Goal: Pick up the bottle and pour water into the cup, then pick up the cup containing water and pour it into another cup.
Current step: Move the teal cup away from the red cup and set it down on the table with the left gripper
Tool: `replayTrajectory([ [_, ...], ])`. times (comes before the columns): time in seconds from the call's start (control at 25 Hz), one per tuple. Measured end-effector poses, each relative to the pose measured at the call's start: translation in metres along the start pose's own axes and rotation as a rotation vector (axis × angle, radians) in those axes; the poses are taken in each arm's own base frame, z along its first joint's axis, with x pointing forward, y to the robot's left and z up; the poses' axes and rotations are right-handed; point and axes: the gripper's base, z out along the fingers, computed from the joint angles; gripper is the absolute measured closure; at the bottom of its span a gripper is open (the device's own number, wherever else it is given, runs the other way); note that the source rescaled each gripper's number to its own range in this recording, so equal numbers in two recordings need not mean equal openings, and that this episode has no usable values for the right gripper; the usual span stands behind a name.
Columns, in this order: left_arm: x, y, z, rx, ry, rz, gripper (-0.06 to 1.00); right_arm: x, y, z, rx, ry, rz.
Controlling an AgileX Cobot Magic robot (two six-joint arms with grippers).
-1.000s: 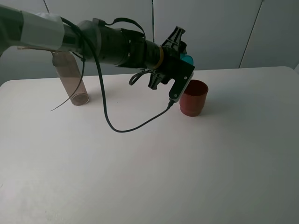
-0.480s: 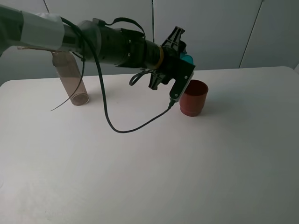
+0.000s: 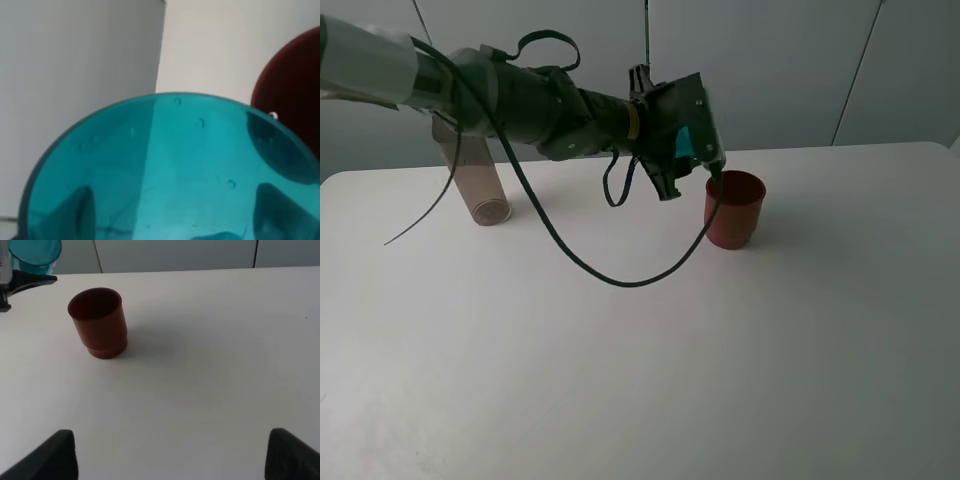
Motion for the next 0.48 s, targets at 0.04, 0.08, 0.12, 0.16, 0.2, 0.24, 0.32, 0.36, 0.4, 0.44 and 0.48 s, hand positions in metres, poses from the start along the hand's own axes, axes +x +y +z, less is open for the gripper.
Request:
replayTrajectory([
  [0.04,0.009,0.001,-0.005,-0.011,-0.006,-0.054,0.77,0.0,0.0,0.0,0.0,0.0,0.0],
  [0.08,0.017,0.005,-0.011,-0.035,-0.033,-0.104,0.77,0.0,0.0,0.0,0.0,0.0,0.0],
  [0.12,0.025,0.005,-0.017,-0.049,-0.061,-0.153,0.77,0.0,0.0,0.0,0.0,0.0,0.0],
  [0.16,0.036,0.005,-0.022,-0.061,-0.075,-0.209,0.77,0.0,0.0,0.0,0.0,0.0,0.0],
  [0.2,0.047,0.005,-0.027,-0.076,-0.106,-0.259,0.77,0.0,0.0,0.0,0.0,0.0,0.0],
  [0.24,0.056,0.006,-0.032,-0.093,-0.142,-0.317,0.77,0.0,0.0,0.0,0.0,0.0,0.0],
  [0.32,0.075,0.003,-0.042,-0.104,-0.182,-0.407,0.77,0.0,0.0,0.0,0.0,0.0,0.0],
  [0.36,0.081,0.004,-0.046,-0.107,-0.206,-0.425,0.77,0.0,0.0,0.0,0.0,0.0,0.0],
  [0.4,0.087,0.004,-0.048,-0.105,-0.225,-0.448,0.77,0.0,0.0,0.0,0.0,0.0,0.0],
  [0.44,0.09,0.003,-0.049,-0.092,-0.242,-0.466,0.77,0.0,0.0,0.0,0.0,0.0,-0.006],
  [0.48,0.096,0.002,-0.049,-0.079,-0.248,-0.484,0.77,0.0,0.0,0.0,0.0,0.0,-0.006],
])
